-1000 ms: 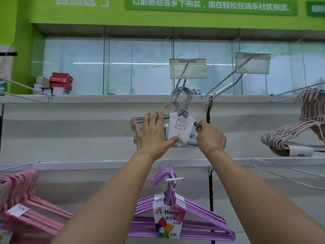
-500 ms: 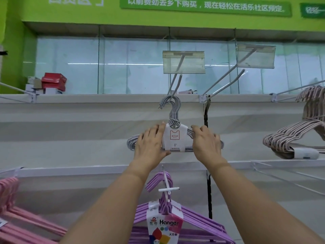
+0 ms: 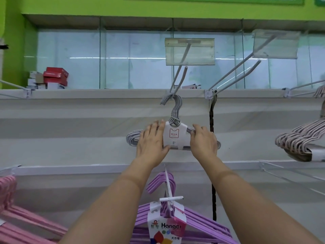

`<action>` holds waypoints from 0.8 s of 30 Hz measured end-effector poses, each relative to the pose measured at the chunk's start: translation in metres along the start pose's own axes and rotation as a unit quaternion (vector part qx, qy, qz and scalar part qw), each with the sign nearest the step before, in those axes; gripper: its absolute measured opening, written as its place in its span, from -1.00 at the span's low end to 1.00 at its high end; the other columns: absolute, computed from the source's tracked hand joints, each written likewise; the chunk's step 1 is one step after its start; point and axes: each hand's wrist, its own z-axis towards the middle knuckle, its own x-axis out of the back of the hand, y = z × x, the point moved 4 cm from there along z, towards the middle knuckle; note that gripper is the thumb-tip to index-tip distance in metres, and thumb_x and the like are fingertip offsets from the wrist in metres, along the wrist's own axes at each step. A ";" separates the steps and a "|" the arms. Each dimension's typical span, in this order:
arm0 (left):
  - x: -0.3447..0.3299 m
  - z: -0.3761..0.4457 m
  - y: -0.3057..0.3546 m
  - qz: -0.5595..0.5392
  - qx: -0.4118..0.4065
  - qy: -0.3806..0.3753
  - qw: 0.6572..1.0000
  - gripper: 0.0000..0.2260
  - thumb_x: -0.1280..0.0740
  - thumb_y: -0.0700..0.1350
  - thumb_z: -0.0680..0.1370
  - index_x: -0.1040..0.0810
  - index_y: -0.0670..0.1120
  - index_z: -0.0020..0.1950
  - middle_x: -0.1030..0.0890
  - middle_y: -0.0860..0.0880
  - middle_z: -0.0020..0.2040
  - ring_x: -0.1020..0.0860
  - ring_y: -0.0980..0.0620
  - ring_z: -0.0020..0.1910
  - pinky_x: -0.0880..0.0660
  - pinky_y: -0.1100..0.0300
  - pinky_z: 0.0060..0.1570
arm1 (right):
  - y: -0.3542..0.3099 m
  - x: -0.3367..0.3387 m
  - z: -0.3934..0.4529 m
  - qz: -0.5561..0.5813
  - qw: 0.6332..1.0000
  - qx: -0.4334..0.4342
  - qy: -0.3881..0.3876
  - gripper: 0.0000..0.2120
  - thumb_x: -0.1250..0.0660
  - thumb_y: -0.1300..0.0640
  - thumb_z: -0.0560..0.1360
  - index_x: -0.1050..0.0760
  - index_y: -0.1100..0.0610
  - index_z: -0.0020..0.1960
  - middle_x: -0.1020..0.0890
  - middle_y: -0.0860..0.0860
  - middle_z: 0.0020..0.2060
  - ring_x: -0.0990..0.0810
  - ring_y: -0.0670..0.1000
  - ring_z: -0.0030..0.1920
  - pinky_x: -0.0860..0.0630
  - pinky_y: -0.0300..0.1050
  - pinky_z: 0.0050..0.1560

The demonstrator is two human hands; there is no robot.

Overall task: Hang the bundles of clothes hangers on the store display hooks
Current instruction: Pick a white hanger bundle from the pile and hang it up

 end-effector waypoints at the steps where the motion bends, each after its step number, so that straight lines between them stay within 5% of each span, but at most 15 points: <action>1: -0.001 -0.001 0.001 -0.010 0.004 -0.006 1.000 -0.24 -0.25 0.14 0.56 0.15 -0.01 0.57 0.00 -0.06 0.57 0.01 -0.09 0.54 0.05 0.03 0.50 | 0.002 0.002 -0.003 0.002 1.000 0.000 0.003 -0.64 -0.05 0.11 0.65 -0.29 0.09 0.43 -0.48 0.10 0.24 -0.42 0.15 0.21 -0.26 -0.01 0.25; 7: 0.002 -0.022 0.004 -0.010 0.032 -0.038 0.999 -0.28 -0.13 0.14 0.61 0.26 -0.05 0.56 0.24 -0.03 0.57 0.23 -0.04 0.55 0.21 0.07 0.49 | 0.014 -0.005 -0.025 -0.071 0.995 0.064 0.026 -0.52 -0.19 0.08 0.58 -0.18 0.08 0.47 -0.30 0.06 0.42 -0.22 0.13 0.43 -0.06 0.14 0.44; 15: 0.015 -0.087 -0.007 -0.021 0.157 -0.082 0.984 -0.39 -0.04 0.10 0.65 0.18 -0.08 0.57 0.15 -0.04 0.58 0.19 -0.04 0.55 0.19 0.07 0.49 | 0.024 -0.003 -0.084 -0.076 0.993 0.089 -0.031 -0.48 -0.10 0.08 0.62 -0.03 0.07 0.54 -0.08 0.07 0.54 -0.01 0.12 0.53 0.11 0.10 0.51; 24: 0.007 -0.198 0.004 -0.052 0.250 -0.230 0.939 -0.40 0.01 0.15 0.65 0.12 -0.11 0.58 0.08 -0.05 0.59 0.09 -0.03 0.56 0.06 0.03 0.51 | 0.045 -0.014 -0.189 -0.054 0.975 0.067 -0.203 -0.55 -0.03 0.02 0.65 -0.12 0.11 0.50 -0.20 0.07 0.48 -0.23 0.09 0.44 -0.15 0.00 0.44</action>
